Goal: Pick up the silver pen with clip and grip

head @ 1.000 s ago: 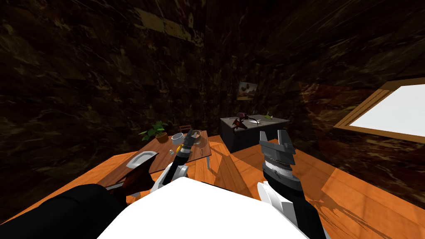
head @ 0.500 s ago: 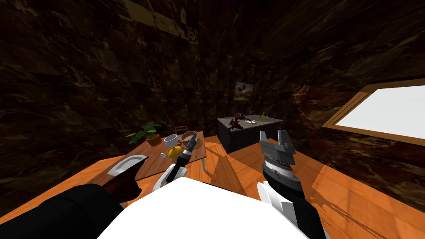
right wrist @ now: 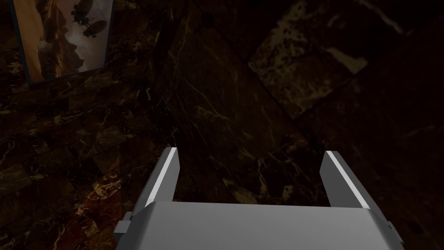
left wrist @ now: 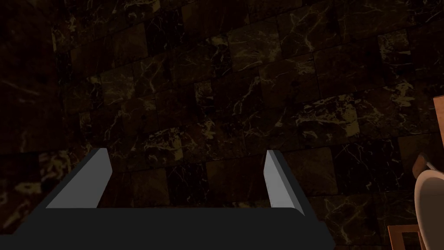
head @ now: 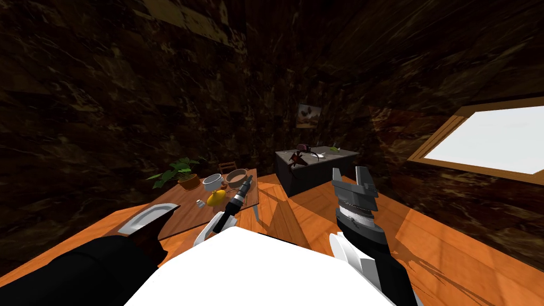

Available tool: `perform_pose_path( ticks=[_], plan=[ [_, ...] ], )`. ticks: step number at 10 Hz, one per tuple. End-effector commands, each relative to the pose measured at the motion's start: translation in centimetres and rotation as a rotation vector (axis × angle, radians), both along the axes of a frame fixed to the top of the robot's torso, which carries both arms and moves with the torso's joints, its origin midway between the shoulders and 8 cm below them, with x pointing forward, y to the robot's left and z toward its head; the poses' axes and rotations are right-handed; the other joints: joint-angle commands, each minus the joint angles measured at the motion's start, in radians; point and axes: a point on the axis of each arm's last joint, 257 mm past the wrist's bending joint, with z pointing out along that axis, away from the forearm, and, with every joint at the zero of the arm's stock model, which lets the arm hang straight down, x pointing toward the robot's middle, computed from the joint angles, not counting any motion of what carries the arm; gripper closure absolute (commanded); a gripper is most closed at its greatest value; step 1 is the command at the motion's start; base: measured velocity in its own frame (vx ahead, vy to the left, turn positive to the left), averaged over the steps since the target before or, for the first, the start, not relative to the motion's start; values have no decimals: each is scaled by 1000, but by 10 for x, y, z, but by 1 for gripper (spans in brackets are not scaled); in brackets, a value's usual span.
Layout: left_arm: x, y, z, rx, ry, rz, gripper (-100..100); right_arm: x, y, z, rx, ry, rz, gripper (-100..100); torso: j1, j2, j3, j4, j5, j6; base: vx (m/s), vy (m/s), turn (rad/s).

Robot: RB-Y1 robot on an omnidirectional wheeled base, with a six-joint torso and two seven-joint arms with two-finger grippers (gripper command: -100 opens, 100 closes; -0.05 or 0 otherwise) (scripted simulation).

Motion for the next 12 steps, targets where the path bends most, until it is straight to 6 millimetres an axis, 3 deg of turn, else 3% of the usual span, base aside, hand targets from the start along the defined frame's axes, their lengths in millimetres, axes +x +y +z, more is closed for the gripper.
perform_pose_path(
  ticks=[1,2,3,8,12],
  plan=[
    [3,8,-23,52,52,11,-100,0,0,0,0,0,0,0,0,0,0,0,0,0,81,-84,-60],
    [3,12,-36,52,78,18,-100,0,0,0,0,0,0,0,0,-1,-1,0,0,0,66,-66,-27],
    [3,12,-36,52,78,18,-100,0,0,0,0,0,0,0,1,-1,0,0,0,0,24,-28,13],
    [1,38,-106,191,236,48,-100,0,0,0,0,0,0,0,0,-1,-1,0,0,0,70,-72,-46],
    [-8,55,-149,238,329,66,-100,0,0,0,0,0,0,0,2,-1,-1,0,0,0,62,-53,-24]
  ],
)
